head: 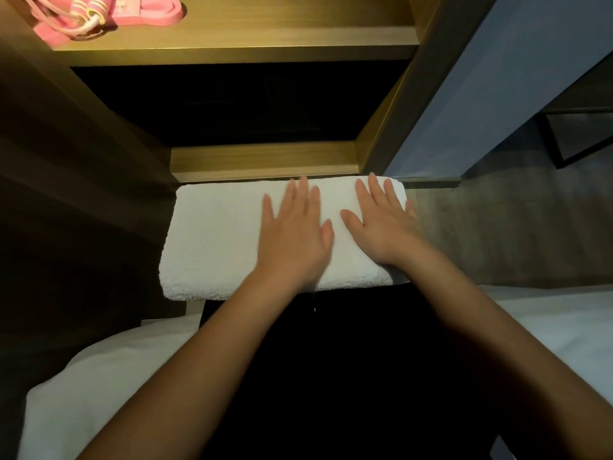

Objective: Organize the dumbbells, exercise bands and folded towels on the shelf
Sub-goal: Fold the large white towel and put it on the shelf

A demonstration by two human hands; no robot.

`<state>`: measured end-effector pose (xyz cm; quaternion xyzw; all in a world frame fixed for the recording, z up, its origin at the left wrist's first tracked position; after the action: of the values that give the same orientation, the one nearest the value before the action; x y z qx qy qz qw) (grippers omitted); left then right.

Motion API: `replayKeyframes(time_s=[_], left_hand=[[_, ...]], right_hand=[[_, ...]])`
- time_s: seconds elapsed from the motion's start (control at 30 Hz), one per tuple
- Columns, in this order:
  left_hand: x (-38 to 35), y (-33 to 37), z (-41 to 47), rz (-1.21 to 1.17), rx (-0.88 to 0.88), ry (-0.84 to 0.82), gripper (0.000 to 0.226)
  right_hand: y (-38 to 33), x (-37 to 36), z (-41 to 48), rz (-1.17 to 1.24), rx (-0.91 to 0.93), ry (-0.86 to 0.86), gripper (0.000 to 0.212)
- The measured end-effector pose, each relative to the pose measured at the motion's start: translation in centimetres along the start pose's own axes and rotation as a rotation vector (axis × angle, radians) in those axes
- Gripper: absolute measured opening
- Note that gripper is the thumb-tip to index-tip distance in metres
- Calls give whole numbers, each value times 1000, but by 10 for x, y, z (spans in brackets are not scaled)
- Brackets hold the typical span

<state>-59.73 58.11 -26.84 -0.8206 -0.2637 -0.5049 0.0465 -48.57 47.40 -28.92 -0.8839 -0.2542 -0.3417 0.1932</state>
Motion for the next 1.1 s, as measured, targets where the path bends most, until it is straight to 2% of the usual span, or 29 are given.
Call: replayKeyframes(time_s=[0.1, 0.33, 0.43, 0.53, 0.63, 0.7, 0.77, 0.97, 1.1], left_hand=[[-16, -2, -2, 80, -16, -66, 64], [-13, -64, -26, 45, 87, -1, 70], [-10, -91, -42, -23, 144, 27, 71], [-6, -92, -61, -3, -18, 67, 77], [-11, -60, -75, 172, -225, 44, 84], [-21, -43, -70, 316, -184, 25, 97], [-27, -37, -59, 355, -109, 39, 106], [-21, -42, -51, 310, -210, 245, 77], [-11, -44, -53, 311, -214, 257, 63]], right_hand=[[1, -1, -1, 1, -6, 13, 71], [0, 1, -3, 9, 28, 15, 72], [-2, 1, -10, -18, 42, 88, 70], [-14, 2, -35, 15, 260, 179, 70], [-34, -15, -62, -205, 476, 105, 84], [-41, -29, -68, -384, 471, 133, 97], [-44, -36, -63, -461, 417, 176, 106], [-50, -38, -54, -451, 353, 272, 104], [-47, -32, -52, -368, 461, 419, 85]])
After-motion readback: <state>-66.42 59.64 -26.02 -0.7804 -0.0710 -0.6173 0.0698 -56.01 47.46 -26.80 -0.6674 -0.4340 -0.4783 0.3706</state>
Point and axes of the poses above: each hand's wrist, its own z-axis towards the middle knuckle, its own x-axis out of the back of the hand, y = z × x, the point moved 3 cm from there along z, towards the middle knuckle, and after that the axes turned 14 degrees about -y, right-handed, at the moved point
